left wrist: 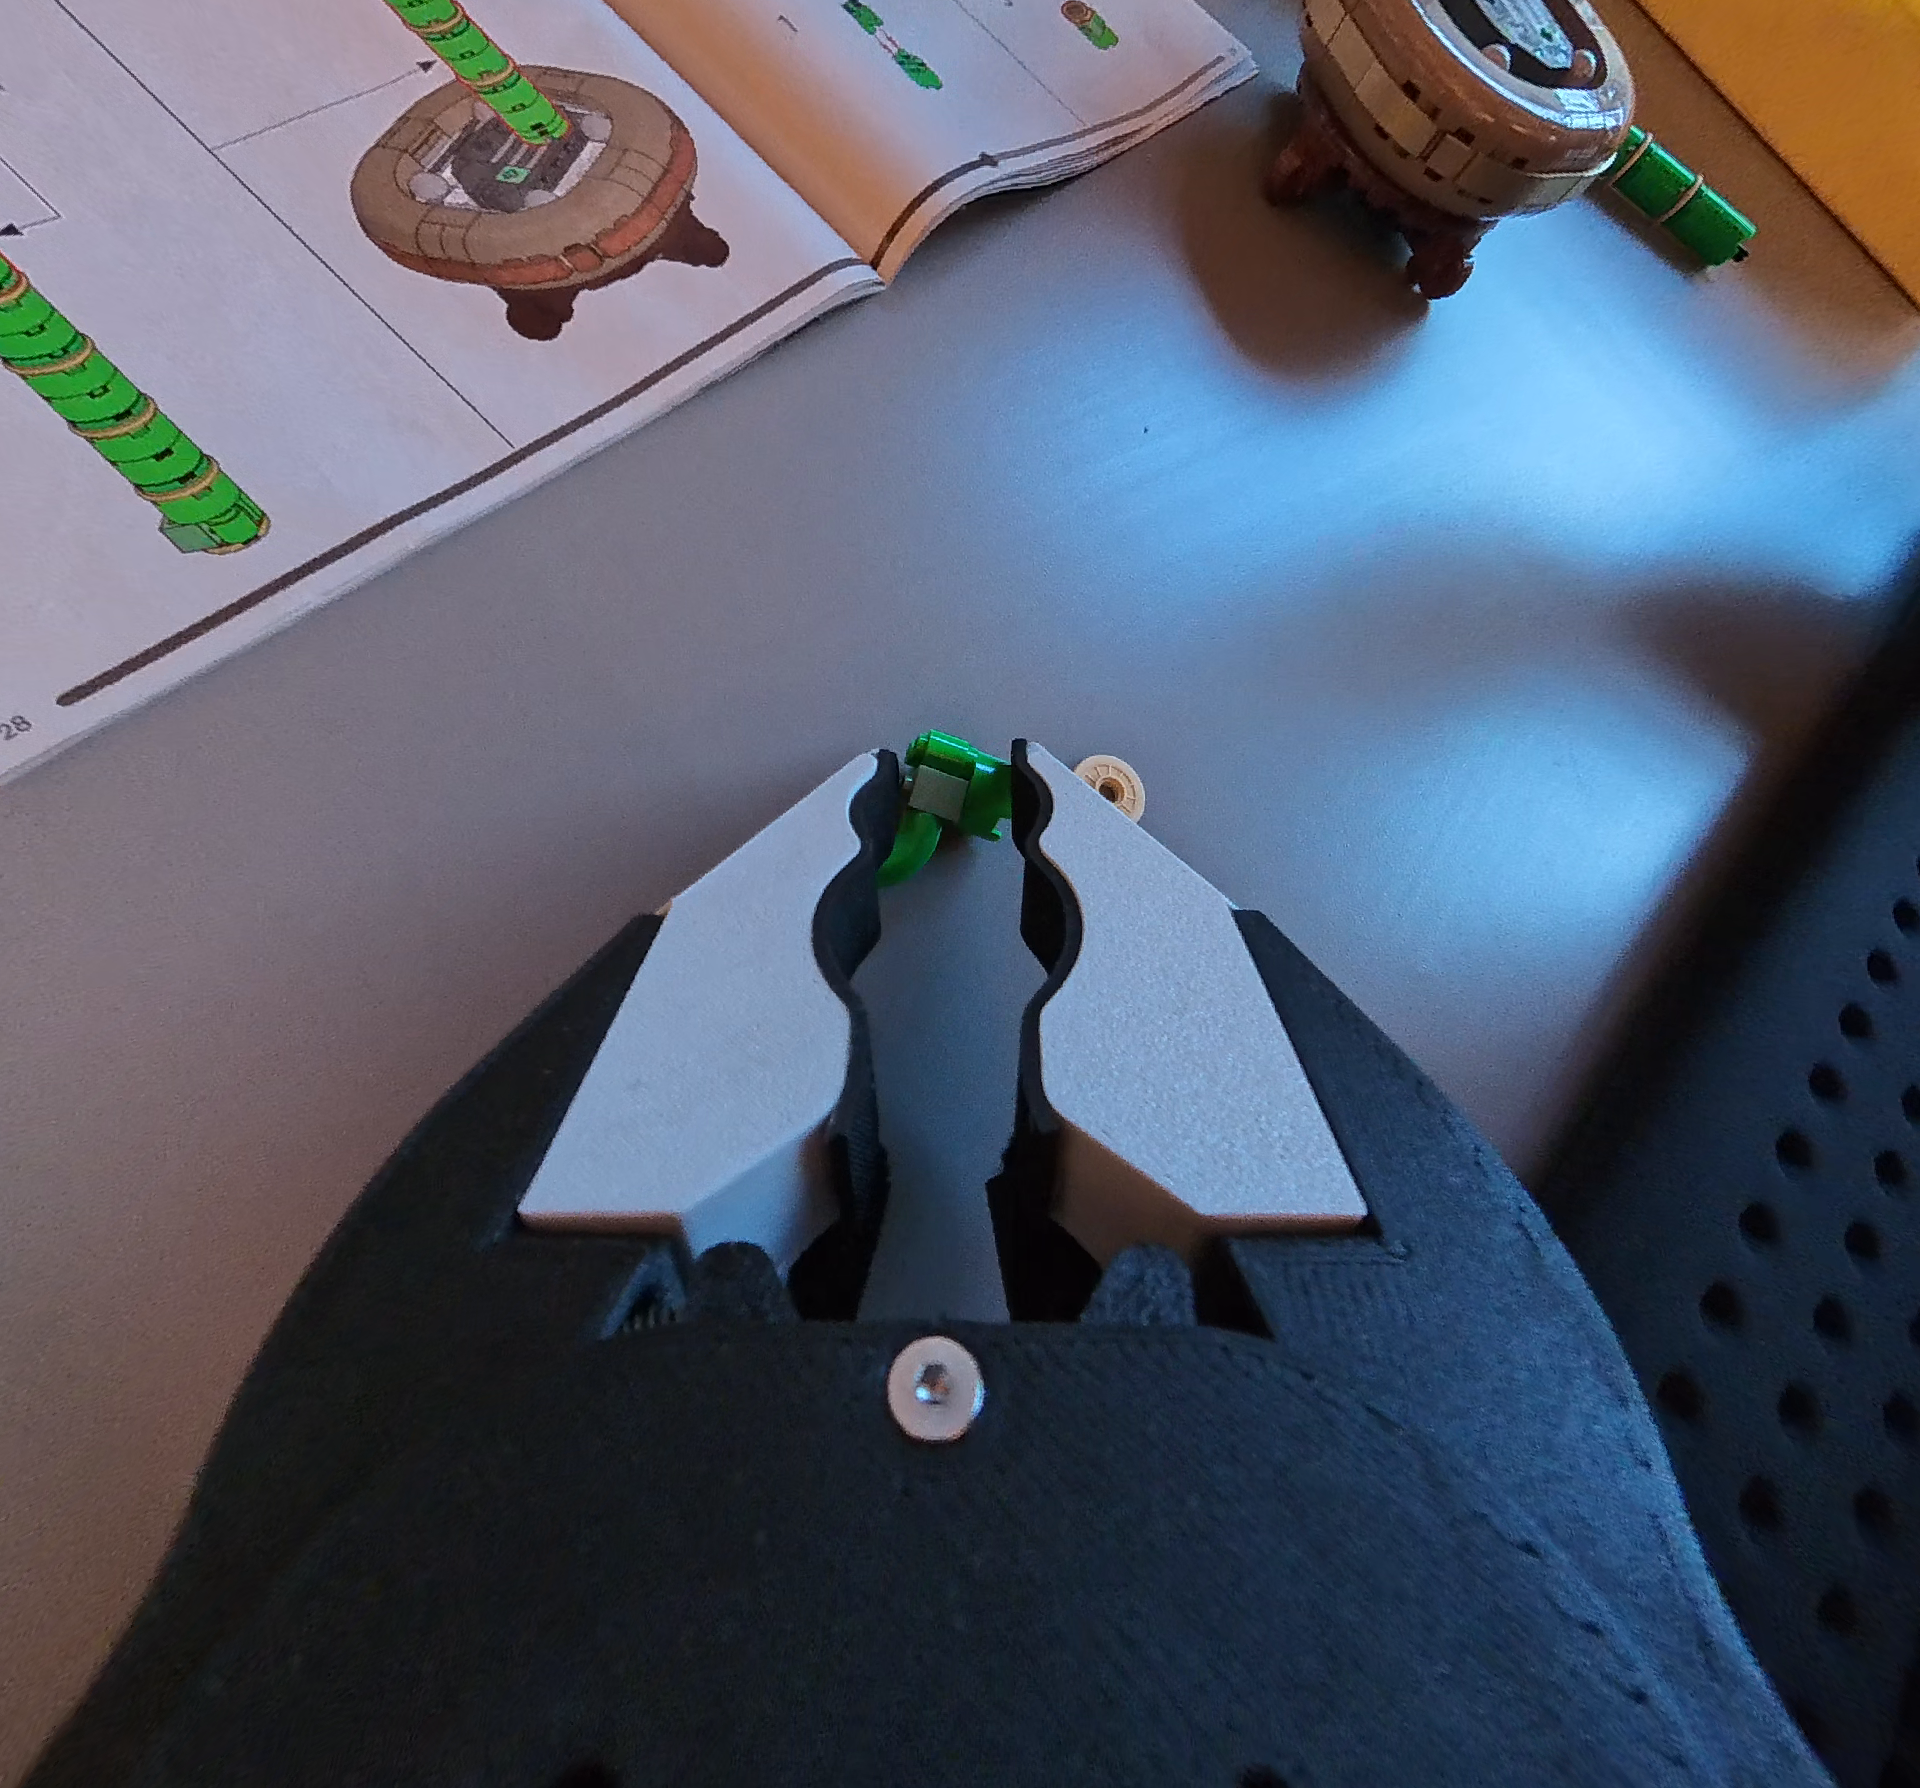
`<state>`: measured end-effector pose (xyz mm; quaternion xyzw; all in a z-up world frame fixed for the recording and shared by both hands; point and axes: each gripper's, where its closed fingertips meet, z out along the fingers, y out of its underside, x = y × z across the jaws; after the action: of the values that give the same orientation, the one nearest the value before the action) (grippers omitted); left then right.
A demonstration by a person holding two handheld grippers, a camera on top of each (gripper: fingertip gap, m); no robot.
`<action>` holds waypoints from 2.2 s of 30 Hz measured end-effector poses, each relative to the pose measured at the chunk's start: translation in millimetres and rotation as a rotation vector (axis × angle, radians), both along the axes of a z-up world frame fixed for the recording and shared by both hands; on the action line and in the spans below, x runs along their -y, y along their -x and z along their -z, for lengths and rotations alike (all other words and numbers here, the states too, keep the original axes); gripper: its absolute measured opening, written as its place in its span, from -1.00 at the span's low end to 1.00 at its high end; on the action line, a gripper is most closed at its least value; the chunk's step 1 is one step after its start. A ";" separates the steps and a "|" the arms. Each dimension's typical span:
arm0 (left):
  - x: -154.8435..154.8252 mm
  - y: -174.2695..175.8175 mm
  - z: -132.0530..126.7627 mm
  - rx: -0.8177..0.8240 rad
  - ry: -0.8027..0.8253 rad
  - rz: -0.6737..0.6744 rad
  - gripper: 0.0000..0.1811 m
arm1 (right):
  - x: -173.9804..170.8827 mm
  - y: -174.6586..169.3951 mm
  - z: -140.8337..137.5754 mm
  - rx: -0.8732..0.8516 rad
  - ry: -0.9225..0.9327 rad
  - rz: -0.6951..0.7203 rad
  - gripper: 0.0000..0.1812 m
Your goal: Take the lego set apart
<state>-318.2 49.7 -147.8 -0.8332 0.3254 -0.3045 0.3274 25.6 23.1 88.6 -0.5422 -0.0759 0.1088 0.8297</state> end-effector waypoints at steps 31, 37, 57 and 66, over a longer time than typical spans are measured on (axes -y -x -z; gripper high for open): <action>3.2 -5.0 -11.2 0.018 -0.060 0.033 -0.75 | -29.5 58.3 51.0 -0.343 0.350 -0.598 -0.83; 0.1 -4.7 -32.4 0.102 -0.121 0.002 -0.72 | -34.8 77.0 67.6 -0.178 0.373 -0.569 -0.83; 19.3 269.3 -210.0 0.103 -0.879 -0.777 -0.50 | -32.5 112.6 94.9 0.429 0.308 -0.331 -0.84; 15.9 426.3 -132.5 0.196 -0.600 -1.124 -0.19 | -33.4 167.8 85.8 0.356 0.348 -0.443 -0.84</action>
<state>-744.6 33.8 -15.3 -0.7172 -0.1211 -0.0571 0.6839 -142.3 56.5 2.8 -0.6565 -0.3160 0.2015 0.6547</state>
